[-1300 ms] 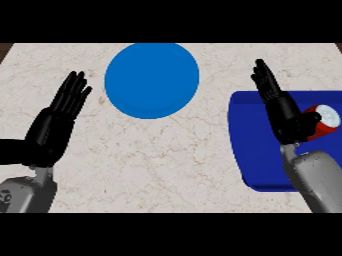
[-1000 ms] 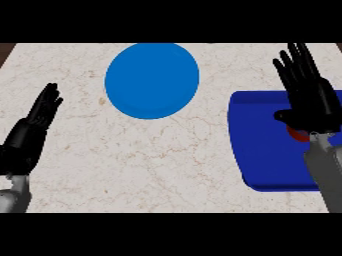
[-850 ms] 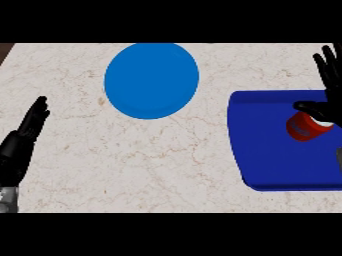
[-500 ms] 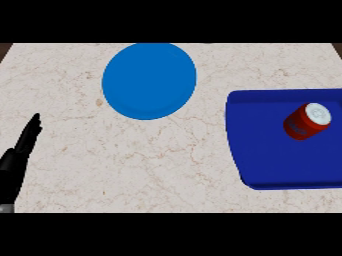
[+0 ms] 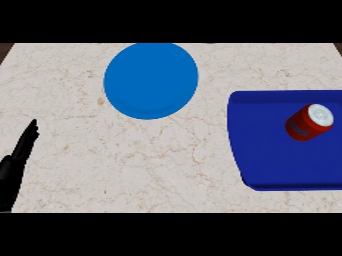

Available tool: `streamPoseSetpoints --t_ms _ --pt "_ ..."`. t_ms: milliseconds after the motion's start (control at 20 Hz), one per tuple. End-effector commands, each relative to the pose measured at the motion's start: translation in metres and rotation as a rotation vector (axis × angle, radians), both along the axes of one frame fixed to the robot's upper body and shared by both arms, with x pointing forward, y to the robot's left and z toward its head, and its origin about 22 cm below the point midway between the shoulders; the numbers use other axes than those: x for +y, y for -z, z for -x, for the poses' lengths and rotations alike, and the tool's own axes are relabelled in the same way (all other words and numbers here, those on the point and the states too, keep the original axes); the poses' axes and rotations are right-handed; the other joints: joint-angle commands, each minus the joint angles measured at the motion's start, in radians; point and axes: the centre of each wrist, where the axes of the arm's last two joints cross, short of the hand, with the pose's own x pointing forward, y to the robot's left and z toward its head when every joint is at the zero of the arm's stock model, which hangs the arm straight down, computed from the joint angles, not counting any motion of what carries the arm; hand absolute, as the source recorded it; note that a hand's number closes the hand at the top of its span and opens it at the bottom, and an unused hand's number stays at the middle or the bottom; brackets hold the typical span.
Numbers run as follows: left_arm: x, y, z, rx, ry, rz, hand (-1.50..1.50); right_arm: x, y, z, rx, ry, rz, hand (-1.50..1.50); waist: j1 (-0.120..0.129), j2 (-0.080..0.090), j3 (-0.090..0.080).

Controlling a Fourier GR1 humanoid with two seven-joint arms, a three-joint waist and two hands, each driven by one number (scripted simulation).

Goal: Pick the can from the tray and place it in the plate

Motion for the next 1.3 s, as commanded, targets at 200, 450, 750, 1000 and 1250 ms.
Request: streamPoseSetpoints --t_ms 200,450,750,1000,1250 --pt "0.01 0.003 -0.007 -0.006 0.015 -0.012 0.0 -0.031 -0.039 -0.005 0.263 -0.112 0.346 -1.5 0.015 0.005 -0.001" --pt "0.007 -0.016 -0.009 -0.016 0.04 0.0 0.0 -0.02 -0.048 -0.041 0.381 -0.158 0.445 -1.5 0.037 0.005 0.0" --pt "0.007 -0.017 -0.006 -0.005 0.034 -0.001 0.0 -0.024 -0.035 -0.052 0.496 -0.316 0.521 -1.5 0.024 0.003 0.001" --pt "0.003 -0.003 -0.003 0.003 0.025 -0.009 0.0 -0.019 -0.017 -0.065 0.576 -0.374 0.664 -1.5 0.029 0.005 0.001" --pt "-0.02 0.011 -0.012 -0.001 0.04 -0.003 0.0 -0.021 -0.001 -0.084 0.579 -0.44 0.712 -1.5 0.024 0.006 0.001"
